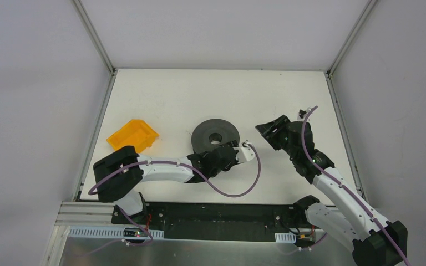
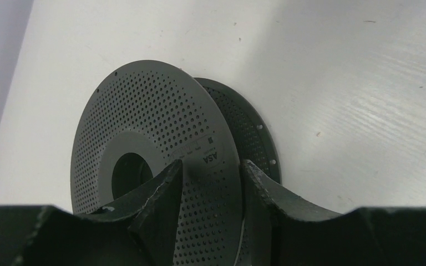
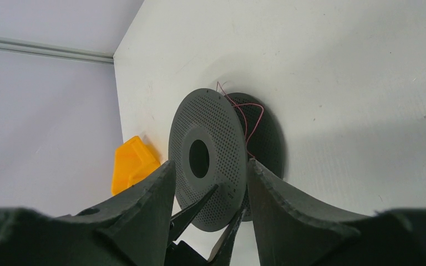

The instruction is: Wrap the cables

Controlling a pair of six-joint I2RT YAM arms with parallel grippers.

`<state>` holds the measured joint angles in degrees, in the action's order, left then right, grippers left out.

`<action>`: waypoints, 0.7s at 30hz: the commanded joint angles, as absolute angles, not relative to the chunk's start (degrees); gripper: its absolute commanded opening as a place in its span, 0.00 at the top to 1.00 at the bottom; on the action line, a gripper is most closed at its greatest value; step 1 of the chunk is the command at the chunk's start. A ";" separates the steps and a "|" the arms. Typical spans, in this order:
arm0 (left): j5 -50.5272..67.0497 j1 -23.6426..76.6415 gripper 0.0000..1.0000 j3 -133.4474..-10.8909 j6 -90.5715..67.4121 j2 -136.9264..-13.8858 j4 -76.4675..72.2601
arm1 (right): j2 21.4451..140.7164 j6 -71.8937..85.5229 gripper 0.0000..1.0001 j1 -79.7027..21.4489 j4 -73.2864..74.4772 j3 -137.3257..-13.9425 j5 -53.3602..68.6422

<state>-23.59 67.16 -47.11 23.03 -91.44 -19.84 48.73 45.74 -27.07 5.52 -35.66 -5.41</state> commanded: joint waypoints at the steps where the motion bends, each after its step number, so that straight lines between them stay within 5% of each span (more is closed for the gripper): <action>1: -22.49 67.64 0.57 -50.25 18.00 -90.90 -16.43 | 47.93 44.82 0.47 -26.79 4.97 -35.33 -4.60; 21: -25.04 67.42 0.48 -54.91 9.66 -89.76 -10.49 | 48.48 44.57 0.47 -26.76 5.79 -35.92 -3.12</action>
